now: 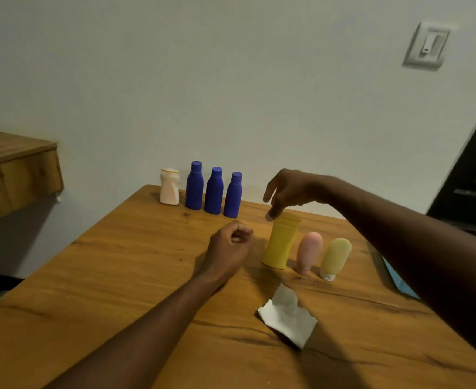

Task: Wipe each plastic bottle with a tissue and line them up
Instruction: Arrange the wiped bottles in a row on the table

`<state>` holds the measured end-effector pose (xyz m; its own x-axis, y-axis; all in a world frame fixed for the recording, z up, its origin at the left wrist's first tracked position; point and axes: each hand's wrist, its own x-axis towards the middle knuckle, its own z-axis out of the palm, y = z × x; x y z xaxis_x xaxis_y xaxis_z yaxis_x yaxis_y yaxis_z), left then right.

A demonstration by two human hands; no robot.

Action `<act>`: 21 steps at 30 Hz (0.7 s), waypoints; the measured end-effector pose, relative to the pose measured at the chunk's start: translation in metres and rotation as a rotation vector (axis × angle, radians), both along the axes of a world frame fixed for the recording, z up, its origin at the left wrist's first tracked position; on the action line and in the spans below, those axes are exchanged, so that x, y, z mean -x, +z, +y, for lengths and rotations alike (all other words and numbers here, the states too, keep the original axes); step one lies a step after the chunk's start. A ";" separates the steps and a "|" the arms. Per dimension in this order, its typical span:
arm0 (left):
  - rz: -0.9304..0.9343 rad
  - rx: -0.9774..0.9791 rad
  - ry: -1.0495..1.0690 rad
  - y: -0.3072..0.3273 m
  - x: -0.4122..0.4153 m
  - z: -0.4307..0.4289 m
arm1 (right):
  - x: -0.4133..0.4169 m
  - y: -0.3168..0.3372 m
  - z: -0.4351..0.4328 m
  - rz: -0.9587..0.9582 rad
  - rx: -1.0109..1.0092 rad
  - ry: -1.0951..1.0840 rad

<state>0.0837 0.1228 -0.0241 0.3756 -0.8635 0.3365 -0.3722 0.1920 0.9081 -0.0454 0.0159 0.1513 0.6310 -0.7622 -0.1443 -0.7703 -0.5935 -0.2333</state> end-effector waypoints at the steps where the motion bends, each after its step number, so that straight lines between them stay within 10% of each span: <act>1: 0.002 -0.009 -0.017 0.001 0.006 0.003 | 0.003 -0.002 0.003 0.027 0.023 -0.003; 21: -0.049 -0.088 -0.079 -0.011 0.000 -0.056 | -0.014 -0.022 -0.042 -0.158 0.187 -0.013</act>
<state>0.0840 0.0668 -0.0350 0.2901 -0.9170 0.2739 -0.4030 0.1426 0.9040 -0.0317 -0.0256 0.1297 0.6243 -0.7747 0.1001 -0.7409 -0.6279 -0.2382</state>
